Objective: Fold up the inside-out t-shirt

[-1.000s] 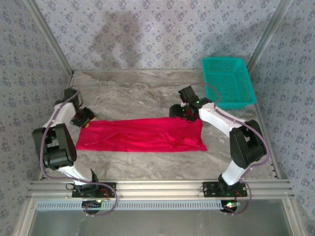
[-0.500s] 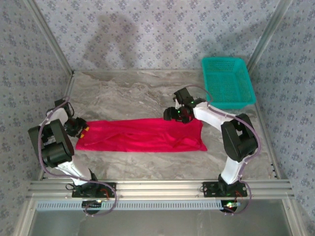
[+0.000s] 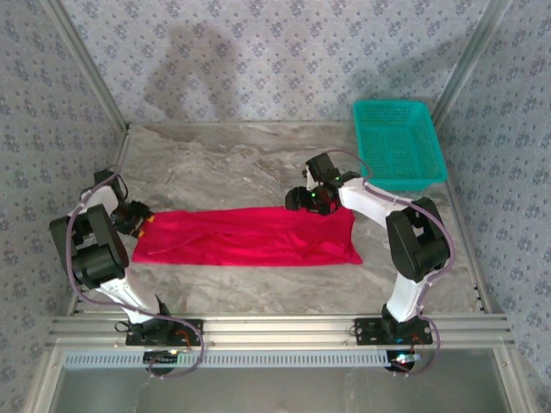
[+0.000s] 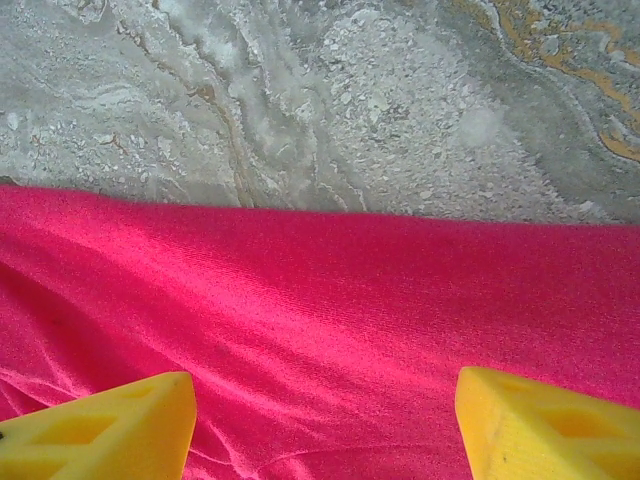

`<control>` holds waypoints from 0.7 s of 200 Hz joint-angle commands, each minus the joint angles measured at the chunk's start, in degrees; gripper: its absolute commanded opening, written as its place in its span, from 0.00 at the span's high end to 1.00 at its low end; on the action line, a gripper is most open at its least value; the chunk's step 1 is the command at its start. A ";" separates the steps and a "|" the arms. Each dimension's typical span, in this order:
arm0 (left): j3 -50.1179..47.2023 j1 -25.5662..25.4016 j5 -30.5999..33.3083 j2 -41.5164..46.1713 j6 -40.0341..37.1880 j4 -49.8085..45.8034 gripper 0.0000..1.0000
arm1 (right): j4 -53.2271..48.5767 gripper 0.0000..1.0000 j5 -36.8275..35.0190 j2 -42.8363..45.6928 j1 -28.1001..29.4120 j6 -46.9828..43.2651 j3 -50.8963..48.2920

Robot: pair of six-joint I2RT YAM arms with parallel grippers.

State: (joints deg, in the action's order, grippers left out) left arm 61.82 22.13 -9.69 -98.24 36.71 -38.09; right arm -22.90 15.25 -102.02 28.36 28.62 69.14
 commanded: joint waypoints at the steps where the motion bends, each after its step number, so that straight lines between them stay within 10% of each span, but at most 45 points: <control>1: 2.45 0.28 -1.07 -1.54 0.71 2.06 0.65 | -0.38 0.29 1.57 -0.03 -0.15 -0.83 -0.30; 43: 3.30 0.28 -1.47 -3.05 0.71 2.61 0.79 | -0.77 0.29 1.87 0.06 -0.32 -1.00 -0.15; 105: 4.09 0.28 -1.20 -4.50 0.29 2.65 0.60 | -0.53 0.29 3.46 -0.07 -0.92 -0.82 0.16; 140: 4.00 0.28 -2.47 -5.14 1.04 4.06 0.71 | -0.36 0.29 3.95 -0.24 -0.93 -0.59 0.20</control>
State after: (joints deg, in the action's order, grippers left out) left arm 64.14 22.13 -10.87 -102.54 37.58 -35.16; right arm -22.87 17.78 -102.02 27.73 28.62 69.14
